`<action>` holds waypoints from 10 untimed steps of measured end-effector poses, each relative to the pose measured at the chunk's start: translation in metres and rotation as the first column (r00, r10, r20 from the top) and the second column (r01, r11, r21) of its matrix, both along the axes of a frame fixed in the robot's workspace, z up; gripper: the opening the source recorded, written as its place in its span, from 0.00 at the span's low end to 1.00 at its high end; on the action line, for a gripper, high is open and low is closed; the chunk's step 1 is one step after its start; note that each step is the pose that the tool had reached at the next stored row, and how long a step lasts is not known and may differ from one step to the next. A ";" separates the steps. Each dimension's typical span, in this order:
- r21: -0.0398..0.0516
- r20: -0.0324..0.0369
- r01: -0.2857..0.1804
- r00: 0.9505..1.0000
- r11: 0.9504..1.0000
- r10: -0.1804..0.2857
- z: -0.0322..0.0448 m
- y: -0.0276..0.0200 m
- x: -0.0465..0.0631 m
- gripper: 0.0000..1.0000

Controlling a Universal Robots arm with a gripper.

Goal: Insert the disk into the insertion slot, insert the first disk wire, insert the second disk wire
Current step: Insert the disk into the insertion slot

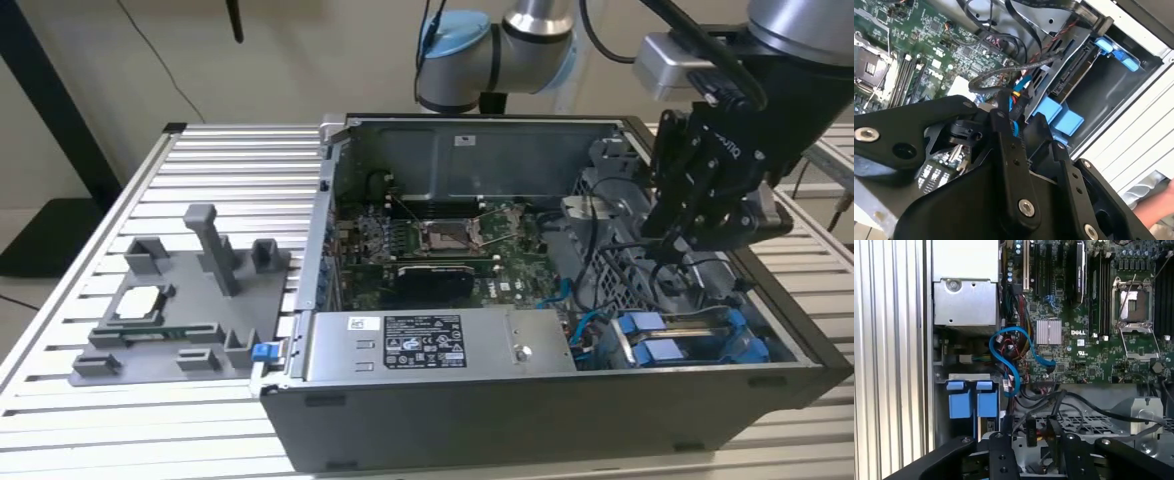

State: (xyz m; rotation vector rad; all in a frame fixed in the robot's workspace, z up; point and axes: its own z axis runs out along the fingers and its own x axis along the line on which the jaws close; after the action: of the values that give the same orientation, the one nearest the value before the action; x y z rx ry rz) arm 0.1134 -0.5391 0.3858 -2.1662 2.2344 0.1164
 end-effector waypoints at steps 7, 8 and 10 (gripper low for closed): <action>0.017 0.011 0.004 1.000 1.000 -0.004 -0.0026 -0.0003 0.000 1.00; 0.020 0.014 0.004 1.000 1.000 -0.004 -0.0032 -0.0003 0.000 1.00; 0.023 0.018 0.003 1.000 1.000 -0.004 -0.0038 -0.0003 0.000 1.00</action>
State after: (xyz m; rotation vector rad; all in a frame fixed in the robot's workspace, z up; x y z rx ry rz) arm 0.1134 -0.5394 0.3820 -2.1432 2.2165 0.1208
